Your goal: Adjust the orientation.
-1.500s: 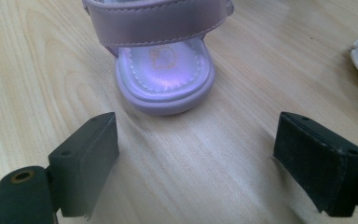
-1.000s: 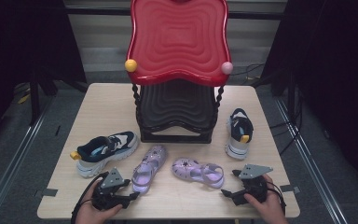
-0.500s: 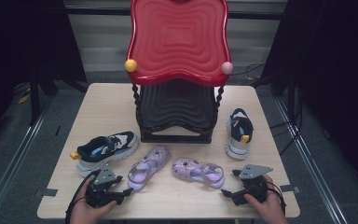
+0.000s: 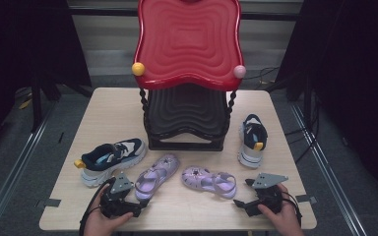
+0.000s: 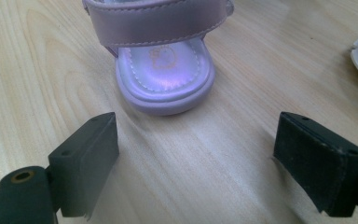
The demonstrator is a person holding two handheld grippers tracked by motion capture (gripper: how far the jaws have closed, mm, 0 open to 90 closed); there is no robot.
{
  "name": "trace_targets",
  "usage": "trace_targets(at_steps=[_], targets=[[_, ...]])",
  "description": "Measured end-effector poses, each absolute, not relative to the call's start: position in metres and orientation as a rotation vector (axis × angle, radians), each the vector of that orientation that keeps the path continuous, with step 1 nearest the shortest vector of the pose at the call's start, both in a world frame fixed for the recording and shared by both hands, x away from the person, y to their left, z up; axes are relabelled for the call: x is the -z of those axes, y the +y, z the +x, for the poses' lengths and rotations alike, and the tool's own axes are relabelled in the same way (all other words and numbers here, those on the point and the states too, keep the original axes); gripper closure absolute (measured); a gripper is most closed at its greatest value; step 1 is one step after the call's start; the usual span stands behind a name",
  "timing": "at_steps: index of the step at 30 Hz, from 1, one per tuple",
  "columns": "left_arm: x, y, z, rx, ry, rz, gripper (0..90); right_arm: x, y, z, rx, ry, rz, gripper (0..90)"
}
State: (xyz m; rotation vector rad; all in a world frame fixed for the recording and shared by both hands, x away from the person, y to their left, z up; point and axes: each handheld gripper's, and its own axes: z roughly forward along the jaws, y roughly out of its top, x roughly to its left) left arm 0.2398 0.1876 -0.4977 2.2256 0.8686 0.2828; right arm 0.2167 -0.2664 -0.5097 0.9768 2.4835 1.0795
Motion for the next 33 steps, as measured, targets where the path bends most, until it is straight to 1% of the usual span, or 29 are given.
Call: trace_targets(at_steps=[6, 18, 28, 31, 33], targets=[[0.500, 0.177, 0.247, -0.328, 0.862, 2.244, 16.2, 0.510, -0.266, 0.217, -1.079, 2.483, 0.978, 13.1], [0.507, 0.166, 0.255, -0.358, 0.903, 2.190, 13.6, 0.510, -0.266, 0.217, -1.079, 2.483, 0.978, 13.1], [0.508, 0.158, 0.263, -0.375, 0.960, 2.201, 4.4, 0.510, -0.266, 0.217, -1.079, 2.483, 0.979, 13.1], [0.508, 0.157, 0.264, -0.376, 0.968, 2.187, 4.7, 0.510, -0.266, 0.217, -1.079, 2.483, 0.979, 13.1], [0.508, 0.157, 0.263, -0.382, 0.972, 2.178, 6.6, 0.510, -0.266, 0.217, -1.079, 2.483, 0.979, 13.1]])
